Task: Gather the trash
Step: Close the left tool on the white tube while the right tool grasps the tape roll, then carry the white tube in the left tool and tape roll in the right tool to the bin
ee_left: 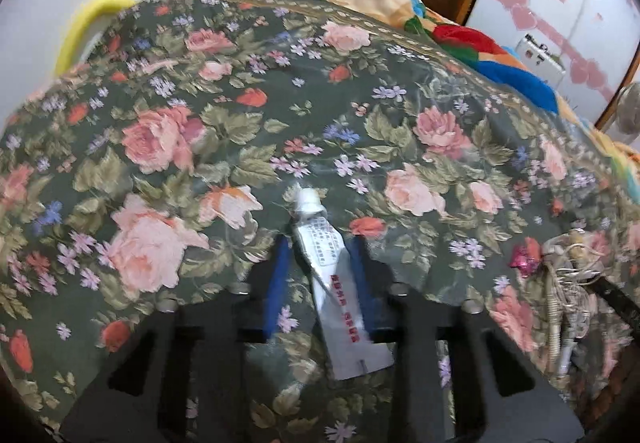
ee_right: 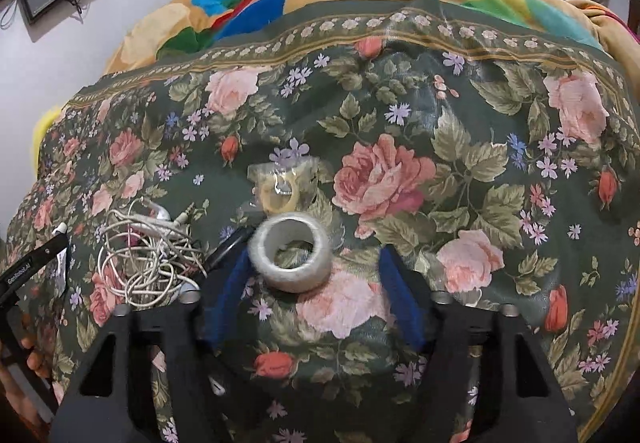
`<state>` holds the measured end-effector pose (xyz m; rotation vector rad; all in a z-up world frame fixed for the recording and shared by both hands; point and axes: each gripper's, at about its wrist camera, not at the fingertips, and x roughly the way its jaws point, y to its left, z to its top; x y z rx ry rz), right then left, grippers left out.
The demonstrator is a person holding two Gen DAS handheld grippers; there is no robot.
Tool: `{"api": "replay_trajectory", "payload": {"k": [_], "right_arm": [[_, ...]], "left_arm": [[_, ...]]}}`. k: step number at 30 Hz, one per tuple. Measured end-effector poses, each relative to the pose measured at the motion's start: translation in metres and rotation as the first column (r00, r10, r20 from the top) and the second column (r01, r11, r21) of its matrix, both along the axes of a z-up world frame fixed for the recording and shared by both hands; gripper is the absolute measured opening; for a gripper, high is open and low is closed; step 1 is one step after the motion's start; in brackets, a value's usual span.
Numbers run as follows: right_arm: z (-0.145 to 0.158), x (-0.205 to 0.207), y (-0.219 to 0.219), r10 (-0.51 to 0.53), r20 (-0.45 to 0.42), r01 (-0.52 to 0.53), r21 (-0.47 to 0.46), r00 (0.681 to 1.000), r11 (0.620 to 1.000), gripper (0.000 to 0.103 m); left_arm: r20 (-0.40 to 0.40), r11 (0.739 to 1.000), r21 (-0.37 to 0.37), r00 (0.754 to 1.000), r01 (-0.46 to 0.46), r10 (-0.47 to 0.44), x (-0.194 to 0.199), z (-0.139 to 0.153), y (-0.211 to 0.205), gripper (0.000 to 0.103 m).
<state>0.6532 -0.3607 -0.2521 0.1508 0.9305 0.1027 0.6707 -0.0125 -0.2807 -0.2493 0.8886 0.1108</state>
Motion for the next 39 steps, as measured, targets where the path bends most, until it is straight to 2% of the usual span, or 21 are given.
{"api": "replay_trajectory", "payload": {"k": [1, 2, 4, 8, 13, 18, 24, 30, 33, 39], "right_arm": [[0.0, 0.0, -0.001, 0.007, -0.002, -0.007, 0.005, 1.0, 1.0, 0.041], [0.0, 0.001, 0.001, 0.011, -0.004, -0.011, 0.0, 1.0, 1.0, 0.036], [0.002, 0.002, 0.004, 0.008, -0.006, -0.008, -0.02, 1.0, 1.0, 0.036], [0.014, -0.009, 0.004, 0.002, 0.001, -0.002, -0.043, 1.0, 0.999, 0.036], [0.04, -0.029, 0.011, 0.019, 0.024, -0.017, -0.07, 1.0, 0.997, 0.036], [0.082, -0.06, 0.022, 0.061, 0.079, -0.053, -0.1, 0.995, 0.994, 0.036], [0.133, -0.098, 0.039, 0.105, 0.144, -0.09, -0.106, 0.984, 0.99, 0.036], [0.174, -0.139, 0.06, 0.157, 0.186, -0.143, -0.083, 0.97, 0.986, 0.036], [0.193, -0.166, 0.08, 0.196, 0.213, -0.177, -0.106, 0.957, 0.979, 0.036], [0.215, -0.217, 0.121, 0.283, 0.251, -0.254, -0.141, 0.926, 0.957, 0.036]], "left_arm": [[0.005, 1.0, 0.003, 1.0, 0.006, -0.006, -0.001, 0.001, -0.001, 0.015], [0.012, 1.0, 0.008, 1.0, 0.012, -0.012, -0.003, 0.003, -0.003, 0.009], [0.022, 1.0, 0.0, 0.999, 0.03, -0.03, -0.009, 0.009, -0.005, 0.004], [0.0, 0.997, 0.011, 0.997, 0.081, -0.081, -0.024, 0.022, -0.016, 0.004], [0.007, 0.993, 0.033, 0.993, 0.116, -0.117, -0.056, 0.053, -0.029, 0.004], [0.029, 0.988, 0.015, 0.987, 0.157, -0.157, -0.092, 0.099, -0.04, 0.004], [0.094, 0.98, 0.052, 0.976, 0.19, -0.194, -0.143, 0.162, -0.047, 0.004], [0.152, 0.978, 0.066, 0.967, 0.197, -0.205, -0.195, 0.207, -0.04, 0.004], [0.171, 0.978, 0.07, 0.963, 0.196, -0.206, -0.225, 0.223, -0.031, 0.004], [0.174, 0.984, 0.04, 0.968, 0.175, -0.18, -0.281, 0.242, -0.004, 0.004]]}}
